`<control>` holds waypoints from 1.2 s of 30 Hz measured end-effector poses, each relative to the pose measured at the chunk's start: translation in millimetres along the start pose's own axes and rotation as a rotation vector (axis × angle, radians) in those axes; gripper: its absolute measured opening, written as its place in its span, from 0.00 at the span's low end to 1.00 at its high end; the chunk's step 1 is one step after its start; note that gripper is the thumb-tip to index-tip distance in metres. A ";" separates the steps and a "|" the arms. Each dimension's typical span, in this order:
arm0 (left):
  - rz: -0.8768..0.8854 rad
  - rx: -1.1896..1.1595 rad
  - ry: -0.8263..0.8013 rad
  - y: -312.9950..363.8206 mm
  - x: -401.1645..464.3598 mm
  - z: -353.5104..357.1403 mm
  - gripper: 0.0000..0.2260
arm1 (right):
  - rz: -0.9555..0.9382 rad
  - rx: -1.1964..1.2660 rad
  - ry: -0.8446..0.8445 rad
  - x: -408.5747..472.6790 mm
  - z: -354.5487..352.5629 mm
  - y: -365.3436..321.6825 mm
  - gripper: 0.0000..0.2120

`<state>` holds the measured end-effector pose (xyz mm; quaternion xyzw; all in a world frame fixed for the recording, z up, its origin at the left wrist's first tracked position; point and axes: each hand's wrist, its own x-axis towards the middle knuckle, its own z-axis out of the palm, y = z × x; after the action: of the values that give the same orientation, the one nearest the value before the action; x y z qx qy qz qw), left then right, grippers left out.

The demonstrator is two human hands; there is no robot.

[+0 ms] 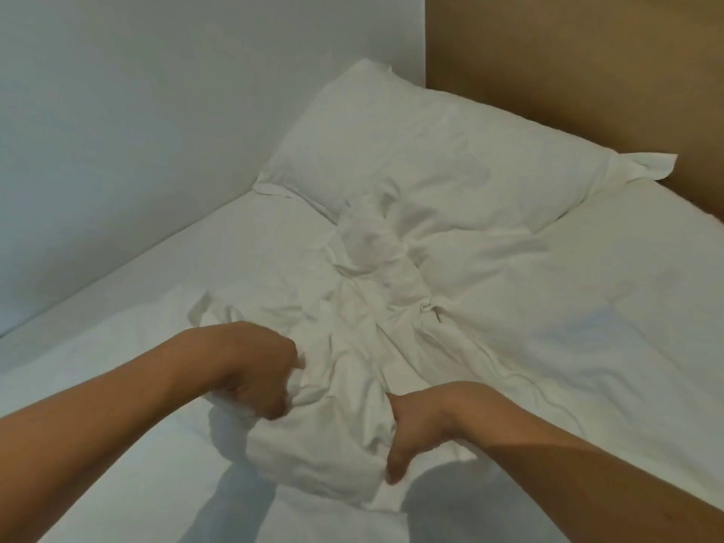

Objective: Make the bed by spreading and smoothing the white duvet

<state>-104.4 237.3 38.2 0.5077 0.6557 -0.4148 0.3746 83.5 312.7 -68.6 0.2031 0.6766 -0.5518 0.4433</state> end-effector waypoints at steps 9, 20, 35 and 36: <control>-0.015 -0.256 -0.410 -9.7 -53.8 94.6 0.20 | 0.072 0.634 0.306 8.5 8.0 -37.4 0.53; 0.173 -0.634 0.643 -91.4 -52.7 -16.3 0.13 | -0.511 0.779 1.245 -54.3 -105.6 -91.4 0.13; 0.061 0.342 1.035 -29.1 140.4 -106.9 0.23 | 0.213 -0.103 0.842 -3.1 -32.2 17.5 0.64; 0.075 0.384 1.021 -26.4 146.0 -108.1 0.24 | 0.207 -0.143 0.849 -0.6 -26.9 19.6 0.62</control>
<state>-167.5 385.4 -50.2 0.7267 0.6482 -0.2143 -0.0764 88.6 343.8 -79.3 0.4474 0.8112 -0.3241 0.1918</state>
